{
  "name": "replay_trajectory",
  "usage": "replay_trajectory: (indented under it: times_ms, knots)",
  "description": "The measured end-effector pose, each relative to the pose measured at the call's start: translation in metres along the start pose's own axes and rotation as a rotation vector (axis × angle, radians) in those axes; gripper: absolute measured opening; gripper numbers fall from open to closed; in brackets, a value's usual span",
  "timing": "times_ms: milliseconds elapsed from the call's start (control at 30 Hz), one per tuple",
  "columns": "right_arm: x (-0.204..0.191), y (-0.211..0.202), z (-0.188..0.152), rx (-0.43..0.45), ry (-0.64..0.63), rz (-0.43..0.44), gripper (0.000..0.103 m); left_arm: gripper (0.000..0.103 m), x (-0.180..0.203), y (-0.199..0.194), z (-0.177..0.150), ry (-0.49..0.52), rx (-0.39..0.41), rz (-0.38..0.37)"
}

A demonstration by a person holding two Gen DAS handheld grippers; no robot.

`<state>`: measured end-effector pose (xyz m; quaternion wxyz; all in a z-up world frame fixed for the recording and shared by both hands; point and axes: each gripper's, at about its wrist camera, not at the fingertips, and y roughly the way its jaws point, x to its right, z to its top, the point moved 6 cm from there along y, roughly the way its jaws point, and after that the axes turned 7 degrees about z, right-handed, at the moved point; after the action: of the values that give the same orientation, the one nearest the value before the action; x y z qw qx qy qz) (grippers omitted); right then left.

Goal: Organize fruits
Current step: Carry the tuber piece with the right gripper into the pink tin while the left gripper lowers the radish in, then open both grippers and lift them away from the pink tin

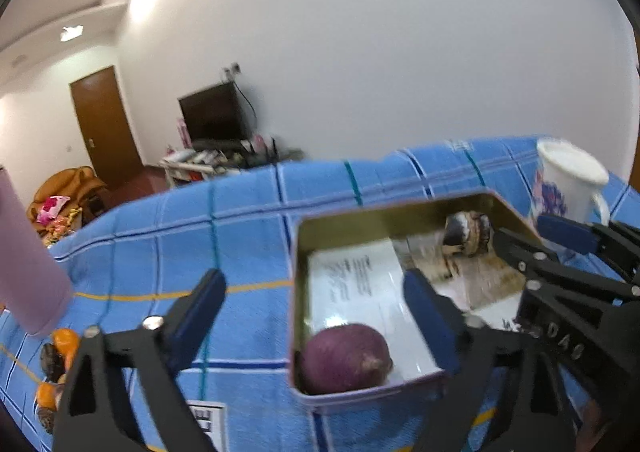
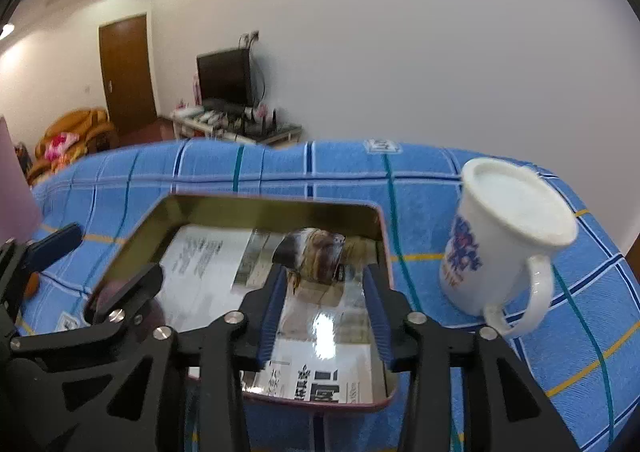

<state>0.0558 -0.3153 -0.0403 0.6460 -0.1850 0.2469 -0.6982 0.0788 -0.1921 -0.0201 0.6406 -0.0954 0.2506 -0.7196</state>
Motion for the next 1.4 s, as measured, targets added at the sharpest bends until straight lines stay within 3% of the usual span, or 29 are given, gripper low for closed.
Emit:
replay_trajectory:
  times_ms: [33, 100, 167, 267, 400, 633, 1033, 1400]
  knots:
    - [0.002, -0.004, 0.002, 0.021, 0.010, -0.002, 0.054, 0.101, -0.005, -0.003, 0.002, -0.016, 0.011, 0.001]
    - [0.005, -0.013, 0.007, 0.075, 0.028, -0.010, 0.073, 0.103, -0.014, -0.007, 0.004, -0.046, 0.026, -0.004]
    - [0.005, -0.025, 0.011, 0.147, 0.042, -0.005, 0.079, 0.103, -0.022, -0.009, 0.002, -0.056, 0.028, 0.001]
    - [0.003, -0.037, 0.018, 0.238, 0.030, -0.006, 0.079, 0.103, -0.035, -0.011, -0.003, -0.054, 0.031, 0.044]
    - [-0.003, -0.038, 0.019, 0.268, -0.007, -0.030, 0.080, 0.103, -0.053, -0.012, -0.007, -0.075, 0.033, 0.076]
    - [-0.007, -0.047, 0.018, 0.360, 0.014, 0.049, 0.080, 0.103, -0.076, -0.011, -0.022, -0.079, 0.032, 0.139]
    - [-0.004, -0.053, 0.009, 0.351, 0.079, 0.031, 0.080, 0.103, -0.096, -0.011, -0.039, -0.134, -0.016, 0.129]
    - [-0.037, -0.059, 0.005, 0.360, -0.007, 0.060, 0.080, 0.103, -0.111, -0.022, -0.050, -0.122, -0.023, 0.133]
